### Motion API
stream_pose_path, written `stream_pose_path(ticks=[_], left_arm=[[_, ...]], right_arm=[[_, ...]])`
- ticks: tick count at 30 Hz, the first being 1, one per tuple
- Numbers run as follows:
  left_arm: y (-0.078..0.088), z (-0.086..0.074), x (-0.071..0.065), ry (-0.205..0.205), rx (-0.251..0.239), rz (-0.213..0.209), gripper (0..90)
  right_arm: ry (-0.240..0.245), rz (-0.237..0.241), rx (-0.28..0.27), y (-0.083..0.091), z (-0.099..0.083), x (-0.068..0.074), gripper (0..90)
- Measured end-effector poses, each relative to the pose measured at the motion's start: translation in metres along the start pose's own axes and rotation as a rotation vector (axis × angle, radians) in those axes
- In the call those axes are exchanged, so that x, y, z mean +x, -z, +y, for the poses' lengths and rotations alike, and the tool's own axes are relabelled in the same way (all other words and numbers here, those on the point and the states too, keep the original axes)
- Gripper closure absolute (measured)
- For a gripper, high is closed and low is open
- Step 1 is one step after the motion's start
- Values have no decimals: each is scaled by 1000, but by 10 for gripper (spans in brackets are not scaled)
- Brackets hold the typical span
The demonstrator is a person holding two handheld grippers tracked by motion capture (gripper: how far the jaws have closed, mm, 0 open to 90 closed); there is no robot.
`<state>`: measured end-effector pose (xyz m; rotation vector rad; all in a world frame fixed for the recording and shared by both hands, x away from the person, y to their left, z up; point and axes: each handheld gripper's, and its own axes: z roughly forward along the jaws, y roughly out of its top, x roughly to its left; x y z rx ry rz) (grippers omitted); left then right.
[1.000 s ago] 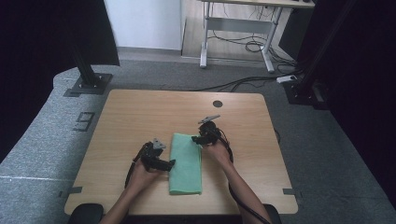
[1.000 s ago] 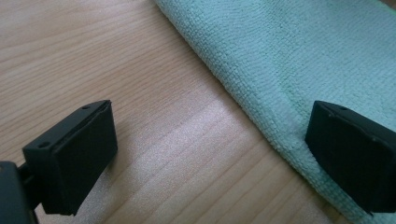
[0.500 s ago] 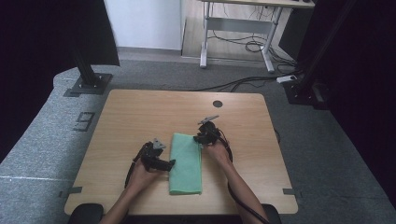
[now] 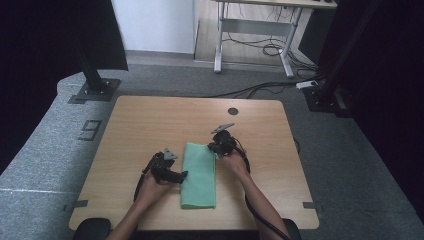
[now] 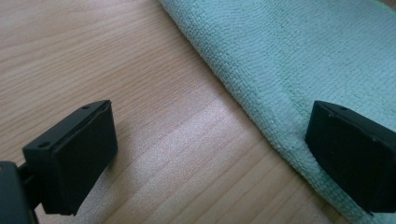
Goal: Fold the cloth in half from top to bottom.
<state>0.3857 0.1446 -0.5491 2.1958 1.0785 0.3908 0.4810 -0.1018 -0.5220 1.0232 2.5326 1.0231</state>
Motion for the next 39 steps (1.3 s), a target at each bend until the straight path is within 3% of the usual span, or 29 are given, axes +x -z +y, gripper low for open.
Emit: stream_pose_path(ticks=[18,32,39], left_arm=[[0,0,0,3,1,5,21],[0,0,-1,4,2,6,21],[0,0,-1,3,2,6,22]], right_arm=[[68,101,-101,56,8,29,833],[141,175,-157,92,-17,59,833],[154,209,-160,104,-34,71,833]])
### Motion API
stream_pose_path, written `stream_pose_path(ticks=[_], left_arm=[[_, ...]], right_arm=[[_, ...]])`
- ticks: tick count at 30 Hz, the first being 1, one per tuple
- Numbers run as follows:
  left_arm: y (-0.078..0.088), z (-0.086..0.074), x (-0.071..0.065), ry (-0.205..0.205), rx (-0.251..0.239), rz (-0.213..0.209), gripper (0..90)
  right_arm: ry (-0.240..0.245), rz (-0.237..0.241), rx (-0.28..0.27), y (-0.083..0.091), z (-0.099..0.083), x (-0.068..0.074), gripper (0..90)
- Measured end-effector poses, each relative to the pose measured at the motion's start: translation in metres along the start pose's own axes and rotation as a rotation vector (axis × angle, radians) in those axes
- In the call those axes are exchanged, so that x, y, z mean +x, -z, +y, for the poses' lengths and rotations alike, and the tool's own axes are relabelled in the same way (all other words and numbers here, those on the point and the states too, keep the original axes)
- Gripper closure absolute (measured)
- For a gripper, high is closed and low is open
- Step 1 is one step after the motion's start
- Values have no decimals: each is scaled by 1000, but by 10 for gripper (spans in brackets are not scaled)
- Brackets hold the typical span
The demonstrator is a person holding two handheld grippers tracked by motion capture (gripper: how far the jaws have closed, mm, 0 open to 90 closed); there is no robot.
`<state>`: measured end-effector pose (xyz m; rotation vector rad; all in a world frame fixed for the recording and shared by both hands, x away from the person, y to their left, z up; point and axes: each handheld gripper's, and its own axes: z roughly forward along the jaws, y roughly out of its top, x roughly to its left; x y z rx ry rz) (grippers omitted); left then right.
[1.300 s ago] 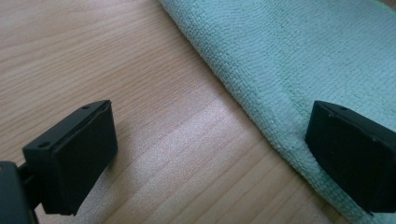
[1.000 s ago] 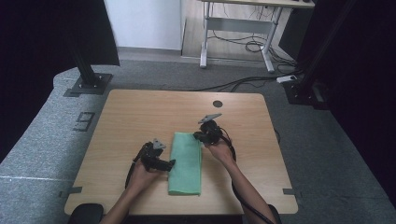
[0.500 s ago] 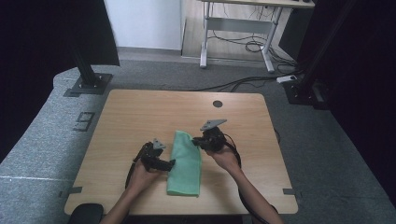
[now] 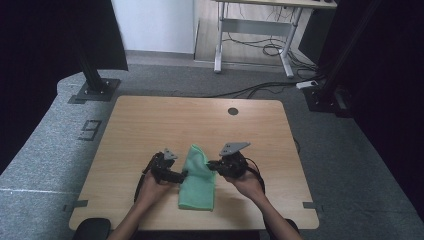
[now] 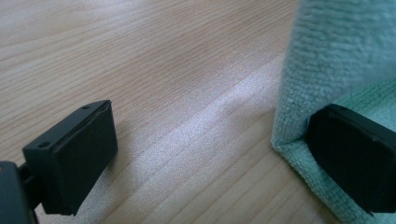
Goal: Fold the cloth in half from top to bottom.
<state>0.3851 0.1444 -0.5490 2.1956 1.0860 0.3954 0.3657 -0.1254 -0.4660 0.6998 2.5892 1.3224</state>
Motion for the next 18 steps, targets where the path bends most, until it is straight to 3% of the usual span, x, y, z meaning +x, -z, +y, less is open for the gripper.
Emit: stream_pose_path(ticks=[18], left_arm=[[0,0,0,1,0,2,21]], right_arm=[[-1,72,55,-7,-43,32,830]])
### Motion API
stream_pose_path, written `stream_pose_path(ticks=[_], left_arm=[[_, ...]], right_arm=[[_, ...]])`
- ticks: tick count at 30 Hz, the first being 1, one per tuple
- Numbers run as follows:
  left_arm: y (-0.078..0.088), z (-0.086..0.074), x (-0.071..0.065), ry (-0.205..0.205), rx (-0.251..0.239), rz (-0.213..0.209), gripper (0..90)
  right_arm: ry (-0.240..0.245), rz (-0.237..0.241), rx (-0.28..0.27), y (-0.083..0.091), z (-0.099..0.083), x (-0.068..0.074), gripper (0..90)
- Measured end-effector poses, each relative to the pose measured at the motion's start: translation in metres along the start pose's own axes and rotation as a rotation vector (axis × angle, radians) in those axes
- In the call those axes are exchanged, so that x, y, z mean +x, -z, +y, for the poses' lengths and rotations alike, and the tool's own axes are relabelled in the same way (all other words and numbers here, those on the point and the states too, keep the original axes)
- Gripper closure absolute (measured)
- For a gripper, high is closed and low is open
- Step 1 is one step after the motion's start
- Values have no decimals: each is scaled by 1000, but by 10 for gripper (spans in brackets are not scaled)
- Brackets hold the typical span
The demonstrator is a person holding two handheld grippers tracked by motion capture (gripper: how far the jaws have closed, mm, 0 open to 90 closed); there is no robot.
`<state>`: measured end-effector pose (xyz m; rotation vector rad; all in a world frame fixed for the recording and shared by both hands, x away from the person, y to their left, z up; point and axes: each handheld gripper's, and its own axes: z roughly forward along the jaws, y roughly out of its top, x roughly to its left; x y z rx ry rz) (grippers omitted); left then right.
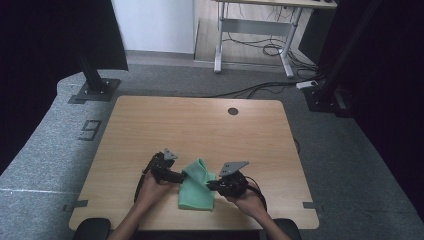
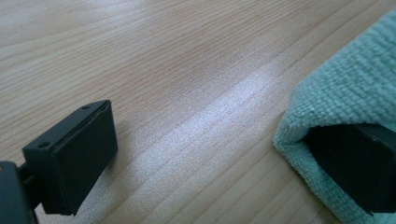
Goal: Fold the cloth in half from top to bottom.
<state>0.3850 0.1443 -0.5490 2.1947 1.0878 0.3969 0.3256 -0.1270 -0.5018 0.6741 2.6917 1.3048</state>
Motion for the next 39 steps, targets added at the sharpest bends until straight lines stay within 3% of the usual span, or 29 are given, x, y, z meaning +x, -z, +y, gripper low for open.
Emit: stream_pose_path(ticks=[14,17,25,27,31,39], left_arm=[[1,0,1,-17,3,-17,20],[5,2,1,-18,34,-30,23],[17,-6,-7,-58,74,-17,23],[14,-6,-6,-35,74,-23,21],[11,-4,-2,-27,65,-1,3],[-3,4,17,27,10,28,0]], right_arm=[[-12,26,96,-24,-24,8,825],[-16,17,109,-26,-25,9,826],[-19,-3,113,-28,-25,9,835],[-11,-11,116,-29,-24,9,837],[-11,-33,116,-30,-22,4,839],[-17,-93,119,-38,-11,-17,840]])
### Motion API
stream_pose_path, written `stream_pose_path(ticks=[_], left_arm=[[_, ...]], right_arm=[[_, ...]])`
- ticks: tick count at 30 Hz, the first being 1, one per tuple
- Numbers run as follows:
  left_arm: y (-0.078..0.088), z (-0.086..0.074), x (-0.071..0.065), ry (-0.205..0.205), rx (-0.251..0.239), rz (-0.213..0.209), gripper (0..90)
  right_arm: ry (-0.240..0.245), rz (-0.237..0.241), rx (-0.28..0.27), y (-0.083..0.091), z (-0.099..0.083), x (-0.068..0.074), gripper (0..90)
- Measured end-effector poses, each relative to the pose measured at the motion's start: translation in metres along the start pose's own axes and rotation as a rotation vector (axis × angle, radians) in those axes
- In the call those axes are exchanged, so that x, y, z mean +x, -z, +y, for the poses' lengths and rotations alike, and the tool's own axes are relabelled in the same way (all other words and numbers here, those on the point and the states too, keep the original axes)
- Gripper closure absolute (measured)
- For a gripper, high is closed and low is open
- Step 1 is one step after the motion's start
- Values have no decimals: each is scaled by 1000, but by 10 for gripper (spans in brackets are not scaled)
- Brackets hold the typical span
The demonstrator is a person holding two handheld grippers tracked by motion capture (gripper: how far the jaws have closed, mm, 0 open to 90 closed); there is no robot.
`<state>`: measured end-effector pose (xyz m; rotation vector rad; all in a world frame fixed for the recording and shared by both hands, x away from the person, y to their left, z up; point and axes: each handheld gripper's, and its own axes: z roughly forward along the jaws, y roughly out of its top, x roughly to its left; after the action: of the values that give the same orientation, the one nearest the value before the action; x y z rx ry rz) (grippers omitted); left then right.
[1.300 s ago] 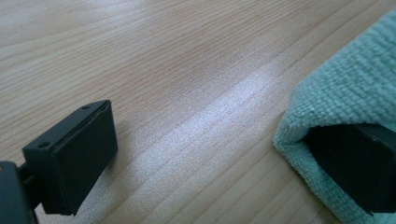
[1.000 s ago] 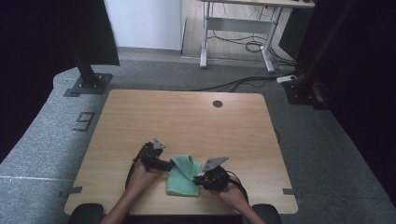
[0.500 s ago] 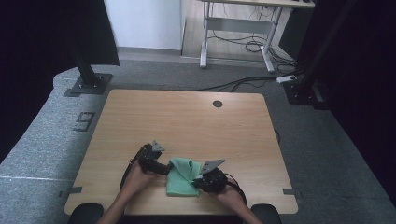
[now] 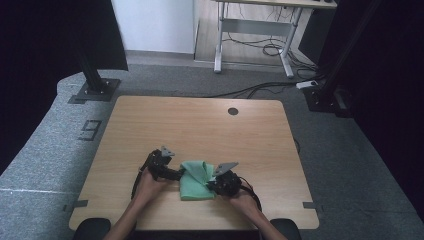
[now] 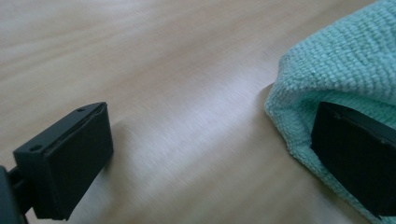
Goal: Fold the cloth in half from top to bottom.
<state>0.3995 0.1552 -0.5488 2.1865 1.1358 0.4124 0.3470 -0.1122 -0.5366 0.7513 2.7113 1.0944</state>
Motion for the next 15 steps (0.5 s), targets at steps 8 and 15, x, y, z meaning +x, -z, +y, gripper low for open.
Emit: stream_pose_path(ticks=[8,15], left_arm=[[-2,2,2,21,-4,15,0],[-2,1,2,25,-4,19,0]], right_arm=[[-15,-7,-11,0,5,-8,828],[23,-21,-21,12,4,2,827]])
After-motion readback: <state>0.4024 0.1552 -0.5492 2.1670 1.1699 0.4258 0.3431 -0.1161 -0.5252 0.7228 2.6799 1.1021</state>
